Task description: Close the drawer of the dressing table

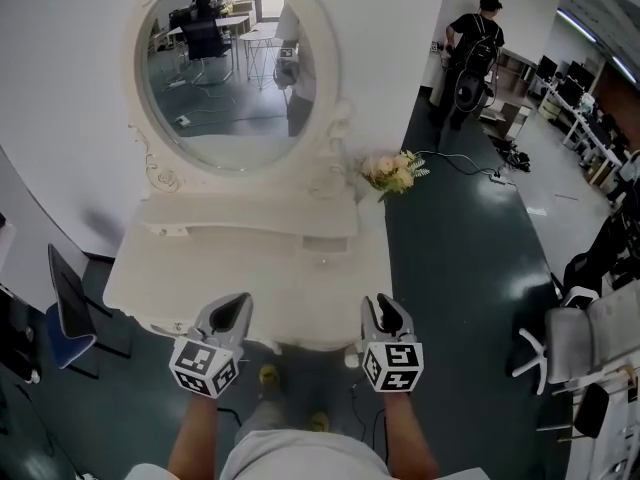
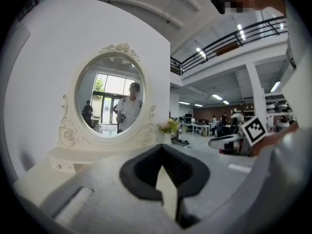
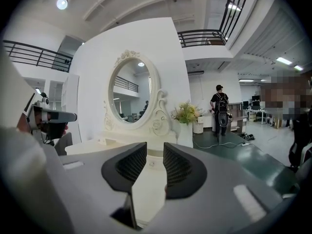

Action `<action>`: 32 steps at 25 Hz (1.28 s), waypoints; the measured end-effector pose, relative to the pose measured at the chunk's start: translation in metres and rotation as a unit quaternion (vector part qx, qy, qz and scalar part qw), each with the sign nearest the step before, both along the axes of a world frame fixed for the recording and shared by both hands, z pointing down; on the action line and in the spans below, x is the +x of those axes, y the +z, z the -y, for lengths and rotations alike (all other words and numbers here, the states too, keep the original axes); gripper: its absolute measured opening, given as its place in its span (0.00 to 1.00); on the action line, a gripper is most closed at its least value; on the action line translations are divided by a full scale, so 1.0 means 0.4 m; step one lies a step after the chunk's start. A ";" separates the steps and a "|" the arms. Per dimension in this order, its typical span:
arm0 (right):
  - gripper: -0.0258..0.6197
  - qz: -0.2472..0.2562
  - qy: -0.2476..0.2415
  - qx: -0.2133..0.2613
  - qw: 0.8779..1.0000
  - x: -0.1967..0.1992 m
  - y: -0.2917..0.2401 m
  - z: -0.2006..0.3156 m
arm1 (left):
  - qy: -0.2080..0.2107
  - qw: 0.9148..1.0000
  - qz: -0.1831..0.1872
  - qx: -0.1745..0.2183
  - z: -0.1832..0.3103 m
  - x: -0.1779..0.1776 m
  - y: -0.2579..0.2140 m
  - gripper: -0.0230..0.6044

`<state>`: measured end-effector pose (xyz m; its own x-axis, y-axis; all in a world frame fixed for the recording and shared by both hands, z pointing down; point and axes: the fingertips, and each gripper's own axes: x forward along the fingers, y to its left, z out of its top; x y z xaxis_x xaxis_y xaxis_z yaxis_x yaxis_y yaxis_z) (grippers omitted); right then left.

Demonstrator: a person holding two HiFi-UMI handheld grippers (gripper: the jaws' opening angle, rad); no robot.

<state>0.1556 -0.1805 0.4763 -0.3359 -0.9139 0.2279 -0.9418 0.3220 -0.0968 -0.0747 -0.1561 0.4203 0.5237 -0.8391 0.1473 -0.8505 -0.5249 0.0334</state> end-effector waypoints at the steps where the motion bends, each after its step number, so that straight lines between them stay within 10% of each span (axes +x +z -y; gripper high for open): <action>1: 0.18 0.000 0.001 -0.001 1.000 -0.009 0.004 0.021 | 0.002 1.000 -0.001 0.000 0.024 -0.005 0.002 0.04; 32: 0.18 -0.027 0.105 -0.023 0.994 -0.218 0.008 0.437 | 0.112 0.993 -0.035 -0.021 0.588 -0.199 0.042 0.04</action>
